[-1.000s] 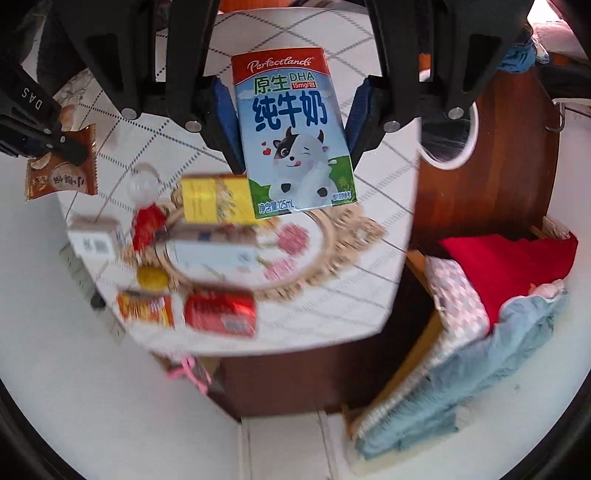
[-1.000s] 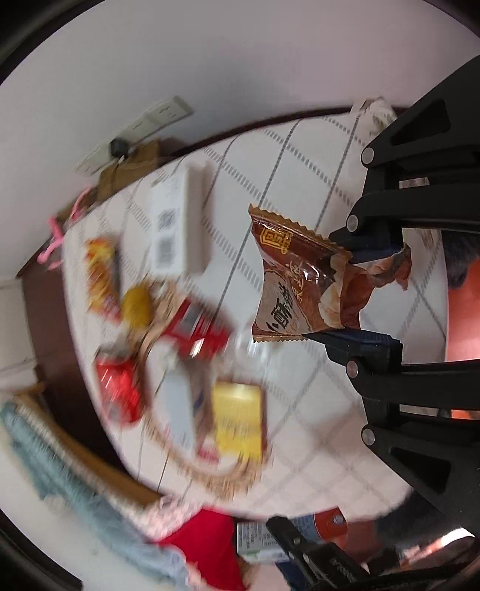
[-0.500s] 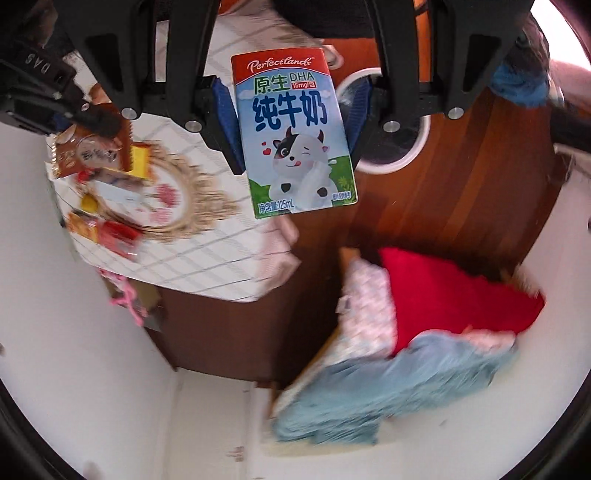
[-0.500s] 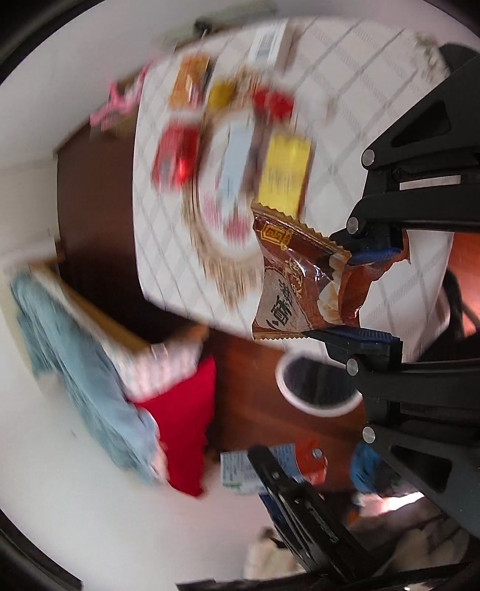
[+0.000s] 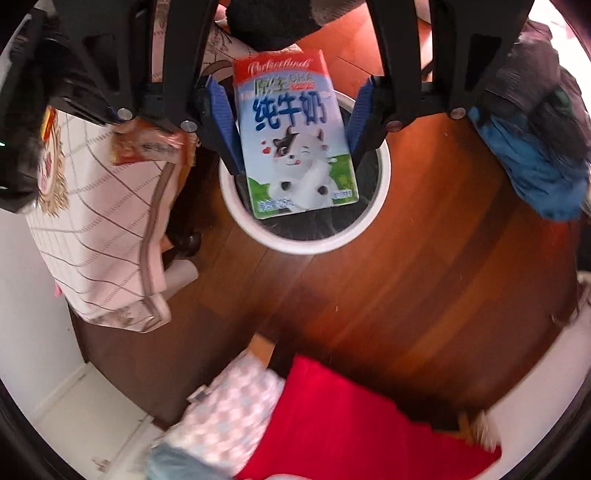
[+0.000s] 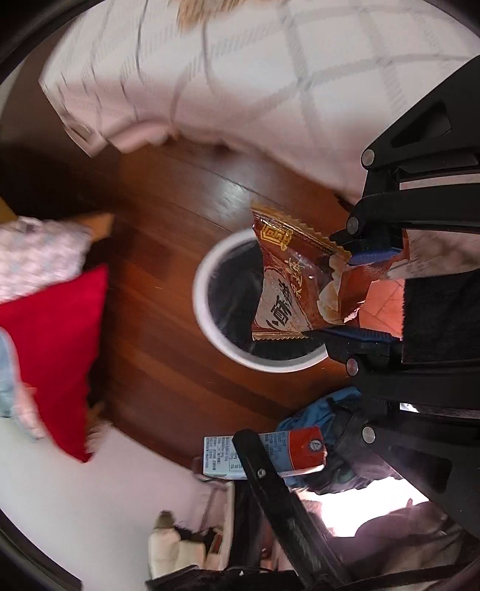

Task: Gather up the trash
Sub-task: 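Carry both items over the bin and open both tools to drop them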

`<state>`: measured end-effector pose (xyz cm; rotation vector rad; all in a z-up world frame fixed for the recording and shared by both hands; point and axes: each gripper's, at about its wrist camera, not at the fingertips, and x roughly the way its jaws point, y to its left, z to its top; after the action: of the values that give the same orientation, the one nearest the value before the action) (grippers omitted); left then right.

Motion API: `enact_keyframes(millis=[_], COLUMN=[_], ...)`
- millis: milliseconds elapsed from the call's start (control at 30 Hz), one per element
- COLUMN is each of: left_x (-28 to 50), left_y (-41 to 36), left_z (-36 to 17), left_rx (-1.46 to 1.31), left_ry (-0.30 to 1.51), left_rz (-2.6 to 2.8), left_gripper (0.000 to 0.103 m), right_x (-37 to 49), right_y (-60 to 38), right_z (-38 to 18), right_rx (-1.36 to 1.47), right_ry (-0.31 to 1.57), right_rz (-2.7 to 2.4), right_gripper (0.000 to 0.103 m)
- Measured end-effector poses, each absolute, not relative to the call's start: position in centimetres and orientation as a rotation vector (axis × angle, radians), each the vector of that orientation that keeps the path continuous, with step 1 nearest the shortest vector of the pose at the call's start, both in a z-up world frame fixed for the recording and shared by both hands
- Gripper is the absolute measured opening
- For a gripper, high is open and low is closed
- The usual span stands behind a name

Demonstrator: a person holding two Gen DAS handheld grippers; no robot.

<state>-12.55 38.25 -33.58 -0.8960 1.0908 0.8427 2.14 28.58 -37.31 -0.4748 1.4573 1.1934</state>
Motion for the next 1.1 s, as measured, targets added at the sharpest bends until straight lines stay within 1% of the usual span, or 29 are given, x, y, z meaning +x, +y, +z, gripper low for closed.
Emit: enact_keyframes(millis=[67,100,133,200,233,267,300,367,467,700,833,1100], left_x=[-13.7,-14.2,-14.7,-15.7,-16.2,-16.6,-17.2,-18.1,-19.2,-19.4,-19.2,-19.2], left_y=[39.5,40.0,40.3,40.7,40.8,40.6,40.5,40.4,39.9,38.4,37.2,34.5], left_z=[-34.5,-35.0,-35.3,-35.7,-35.9,-35.9,-35.9,-36.1,-36.4,-36.0,-34.8,-30.8], left_rx=[-0.922,-0.939,-0.947,-0.948,-0.936,-0.913,-0.897,-0.873,-0.858,-0.819,-0.794,-0.74], left_ry=[1.1,1.098,1.097,1.104,1.11,1.114,1.121,1.137,1.149,1.168,1.158,1.097], left_rz=[0.875,0.896,0.917,0.97,0.995,1.027,1.055,1.111,1.161,1.172,1.169,1.181], left_gripper=[0.078,0.1,0.103,0.103,0.103,0.103,0.103,0.103,0.103,0.103,0.103,0.103], right_x=[1.7,1.4,1.1,0.8,0.6,0.6,0.5,-0.1,0.1,0.0,-0.2,-0.8], right_y=[30.7,32.0,32.9,34.2,35.0,35.6,36.1,37.0,37.1,35.6,34.5,31.7], right_z=[-39.9,-41.5,-42.6,-44.5,-45.4,-46.0,-46.5,-47.4,-47.3,-44.9,-43.2,-39.0], right_rx=[-0.513,-0.539,-0.554,-0.585,-0.596,-0.602,-0.608,-0.642,-0.664,-0.773,-0.785,-0.765], right_ry=[1.501,1.529,1.545,1.583,1.6,1.607,1.609,1.607,1.591,1.463,1.432,1.373], right_rz=[1.191,1.179,1.171,1.155,1.146,1.14,1.134,1.119,1.094,1.031,1.026,1.057], right_gripper=[0.03,0.03,0.031,0.043,0.063,0.076,0.081,0.102,0.103,0.103,0.103,0.103])
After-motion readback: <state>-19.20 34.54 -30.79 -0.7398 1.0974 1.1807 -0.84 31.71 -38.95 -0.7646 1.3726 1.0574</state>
